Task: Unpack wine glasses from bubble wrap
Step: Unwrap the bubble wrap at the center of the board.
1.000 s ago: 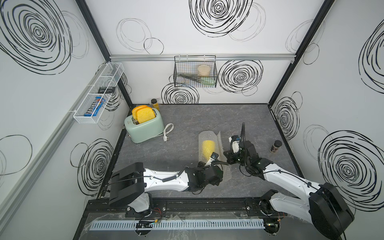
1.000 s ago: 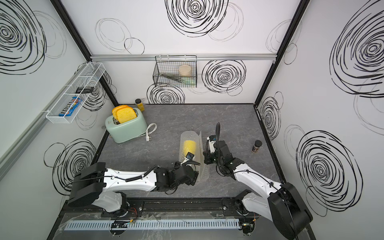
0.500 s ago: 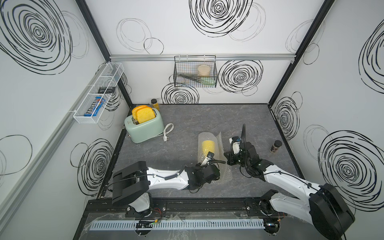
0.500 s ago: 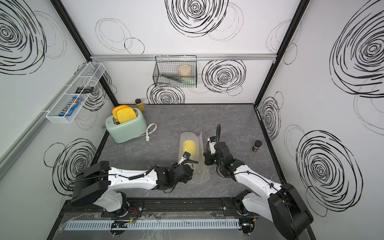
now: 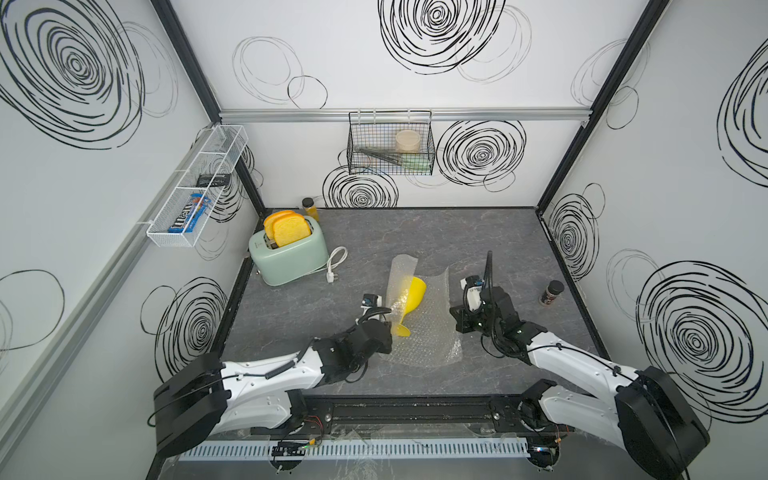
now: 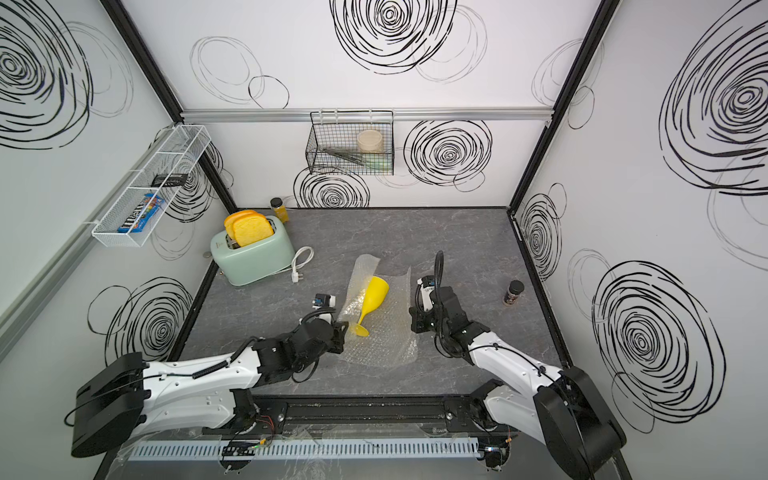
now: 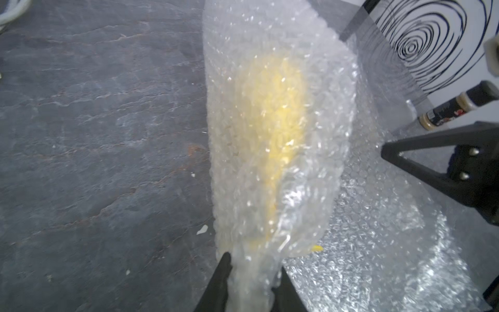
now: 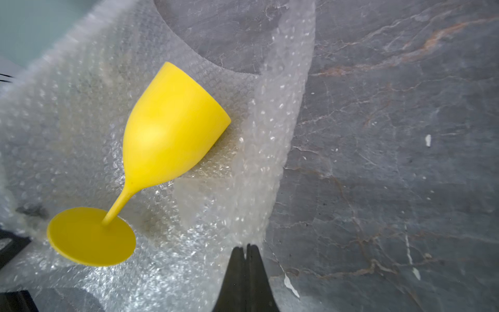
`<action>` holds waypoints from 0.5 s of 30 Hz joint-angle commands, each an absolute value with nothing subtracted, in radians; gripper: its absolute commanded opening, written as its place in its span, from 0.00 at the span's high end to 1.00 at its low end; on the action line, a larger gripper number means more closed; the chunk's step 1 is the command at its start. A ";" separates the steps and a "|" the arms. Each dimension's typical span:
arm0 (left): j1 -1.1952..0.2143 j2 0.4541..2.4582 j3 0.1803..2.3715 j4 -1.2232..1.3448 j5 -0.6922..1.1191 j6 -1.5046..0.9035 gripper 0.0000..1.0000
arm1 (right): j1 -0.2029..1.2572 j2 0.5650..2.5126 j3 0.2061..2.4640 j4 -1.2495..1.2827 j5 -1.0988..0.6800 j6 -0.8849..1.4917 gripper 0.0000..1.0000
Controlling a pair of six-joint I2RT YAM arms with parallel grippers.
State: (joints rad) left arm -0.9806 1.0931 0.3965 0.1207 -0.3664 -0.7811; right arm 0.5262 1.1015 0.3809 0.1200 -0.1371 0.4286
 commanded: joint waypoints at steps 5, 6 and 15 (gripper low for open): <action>-0.883 0.944 0.228 0.333 -0.210 -0.905 0.72 | 0.506 1.104 0.335 0.165 -0.094 0.475 1.00; -0.861 0.929 0.197 0.359 -0.183 -0.926 0.72 | 0.505 1.107 0.339 0.157 -0.078 0.485 1.00; -0.717 0.851 0.045 0.451 -0.066 -1.045 0.71 | 0.505 1.065 0.296 0.094 -0.077 0.606 0.67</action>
